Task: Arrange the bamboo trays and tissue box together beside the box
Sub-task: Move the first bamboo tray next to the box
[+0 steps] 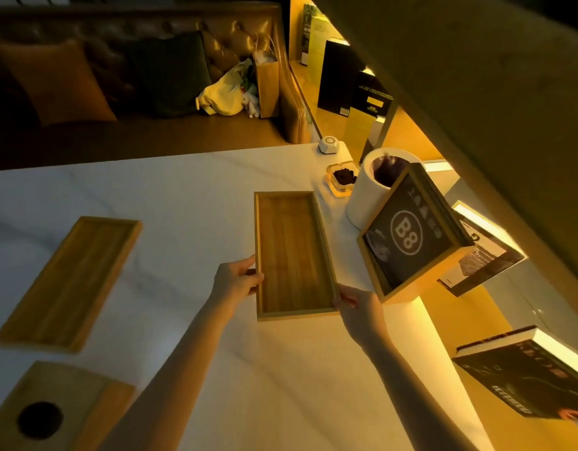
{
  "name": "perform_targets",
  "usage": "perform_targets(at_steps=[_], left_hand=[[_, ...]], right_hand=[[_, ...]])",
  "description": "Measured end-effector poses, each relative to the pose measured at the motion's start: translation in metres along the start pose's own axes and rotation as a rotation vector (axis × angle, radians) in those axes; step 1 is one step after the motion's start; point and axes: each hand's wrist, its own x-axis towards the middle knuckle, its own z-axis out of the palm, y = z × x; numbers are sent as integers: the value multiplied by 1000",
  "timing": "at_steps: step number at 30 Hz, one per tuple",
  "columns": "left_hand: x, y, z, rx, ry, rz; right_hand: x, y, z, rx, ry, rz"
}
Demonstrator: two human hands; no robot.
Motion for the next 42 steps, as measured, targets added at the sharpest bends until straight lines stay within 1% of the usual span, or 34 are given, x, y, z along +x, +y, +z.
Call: perform_targets(at_steps=[5, 10, 17, 20, 24, 27, 29, 32, 34, 39, 42], left_hand=[[18, 3, 33, -7, -46, -31], [37, 3, 59, -51, -69, -80], [56, -2, 76, -78, -54, -121], [60, -5, 80, -81, -57, -110], [65, -9, 88, -97, -59, -78], [66, -13, 94, -69, -48, -50], [66, -16, 97, -14, -25, -12], [69, -21, 100, 122, 20, 56], [71, -24, 101, 190, 30, 84], [79, -32, 104, 295, 54, 153], [80, -35, 106, 365, 52, 221]], right_hand=[[14, 18, -19, -32, 25, 56], [32, 35, -28, -42, 50, 175], [45, 48, -30, -64, 68, 181], [46, 50, -27, -34, 113, 188], [46, 49, -25, 43, 233, 167], [45, 53, -19, 0, 318, 161], [45, 57, -14, -62, 346, 168], [46, 64, -7, -275, 259, 214], [48, 68, -5, -389, 194, 204], [52, 76, -2, -479, 134, 157], [52, 77, 0, -535, 136, 119]])
